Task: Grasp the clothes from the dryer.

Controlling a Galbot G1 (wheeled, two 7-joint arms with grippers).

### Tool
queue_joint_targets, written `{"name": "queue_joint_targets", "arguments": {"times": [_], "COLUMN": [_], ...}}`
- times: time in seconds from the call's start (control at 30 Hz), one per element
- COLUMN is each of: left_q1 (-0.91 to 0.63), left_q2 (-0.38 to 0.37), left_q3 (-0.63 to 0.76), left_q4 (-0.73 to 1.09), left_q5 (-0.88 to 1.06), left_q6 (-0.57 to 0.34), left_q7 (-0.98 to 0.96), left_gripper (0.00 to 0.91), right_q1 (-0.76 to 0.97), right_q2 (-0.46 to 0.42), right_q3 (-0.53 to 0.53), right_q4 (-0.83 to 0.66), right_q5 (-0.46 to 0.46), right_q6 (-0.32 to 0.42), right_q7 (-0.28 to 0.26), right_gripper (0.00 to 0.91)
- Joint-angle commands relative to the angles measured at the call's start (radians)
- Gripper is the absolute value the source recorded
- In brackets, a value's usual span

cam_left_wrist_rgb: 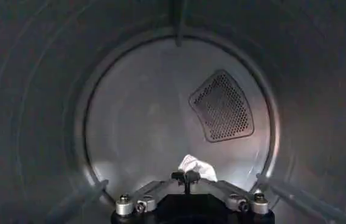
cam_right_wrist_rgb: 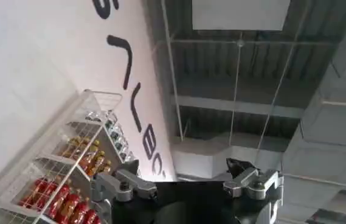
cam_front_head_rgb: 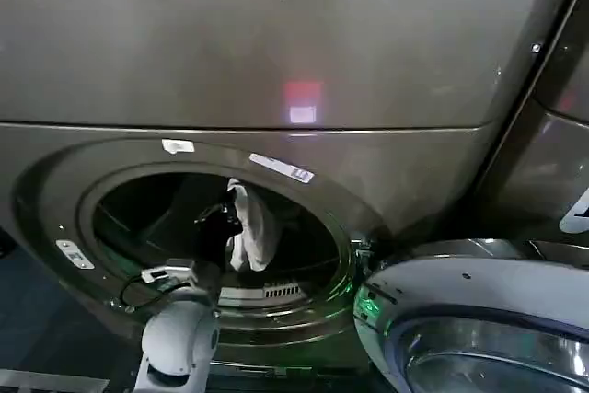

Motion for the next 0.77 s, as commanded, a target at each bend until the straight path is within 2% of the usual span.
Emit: {"name": "queue_joint_targets", "arguments": {"times": [0.03,0.17,0.77], "left_q1": [0.013,0.013,0.017], "left_q2": [0.0,-0.001,0.008], "left_q3": [0.0,0.005,0.01], "left_q4": [-0.016,-0.017,-0.027], "left_q5": [0.005,0.005,0.01], "left_q6": [0.0,0.0,0.014], "left_q7": [0.004,0.004,0.009], "left_gripper": [0.0,0.0,0.0], "right_q1": [-0.003,-0.003,0.002], "right_q2": [-0.001,0.0,0.009], "right_q3": [0.005,0.008,0.01], "right_q4": [0.001,0.0,-0.001], "right_q5": [0.0,-0.007,-0.009], "right_q6": [-0.003,0.004,0.002], "right_q7": [-0.006,-0.03,-0.032], "right_gripper": [0.907,0.907,0.907]}}
